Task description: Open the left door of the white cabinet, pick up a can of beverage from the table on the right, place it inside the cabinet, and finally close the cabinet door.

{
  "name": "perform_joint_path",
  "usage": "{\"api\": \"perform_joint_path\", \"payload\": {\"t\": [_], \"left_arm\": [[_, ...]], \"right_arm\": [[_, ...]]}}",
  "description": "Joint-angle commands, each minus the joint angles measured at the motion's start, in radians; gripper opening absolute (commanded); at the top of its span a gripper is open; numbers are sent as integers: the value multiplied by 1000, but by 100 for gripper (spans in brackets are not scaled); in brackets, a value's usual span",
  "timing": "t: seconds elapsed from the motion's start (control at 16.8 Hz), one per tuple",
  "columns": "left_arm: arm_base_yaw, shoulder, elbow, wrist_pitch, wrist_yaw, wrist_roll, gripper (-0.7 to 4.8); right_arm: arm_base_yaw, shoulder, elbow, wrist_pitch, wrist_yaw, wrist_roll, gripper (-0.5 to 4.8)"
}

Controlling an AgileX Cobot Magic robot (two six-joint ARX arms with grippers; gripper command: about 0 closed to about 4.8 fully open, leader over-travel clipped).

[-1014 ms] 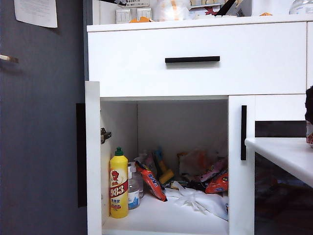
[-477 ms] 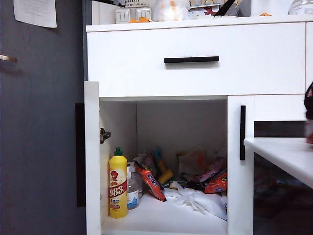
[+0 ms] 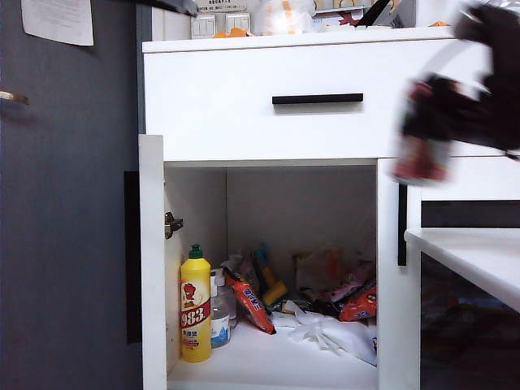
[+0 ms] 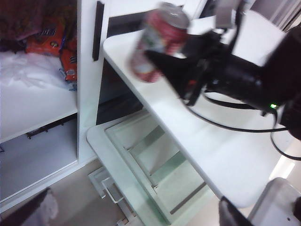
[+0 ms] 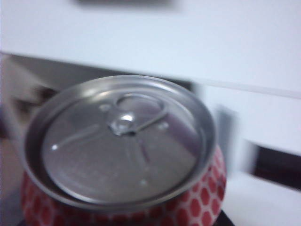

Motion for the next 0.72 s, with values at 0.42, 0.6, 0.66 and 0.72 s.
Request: {"api": "perform_joint_path", "payload": {"t": [0.42,0.6,0.66,0.72], "left_arm": [[34,-263,2,-222,-29,-1,479],[37,-312,2,-290,-88,-3,479],[37,-323,2,-302,-96,-14,479],[37,-323,2,-314,-109,-21,479]], "right_arm": [[108,380,362,3,-1,-3,207],[111,587,542,11,-31,-4,208],[111,637,597,5,-45,-4,207],[111,717,697,-24,-45,-4,207]]}}
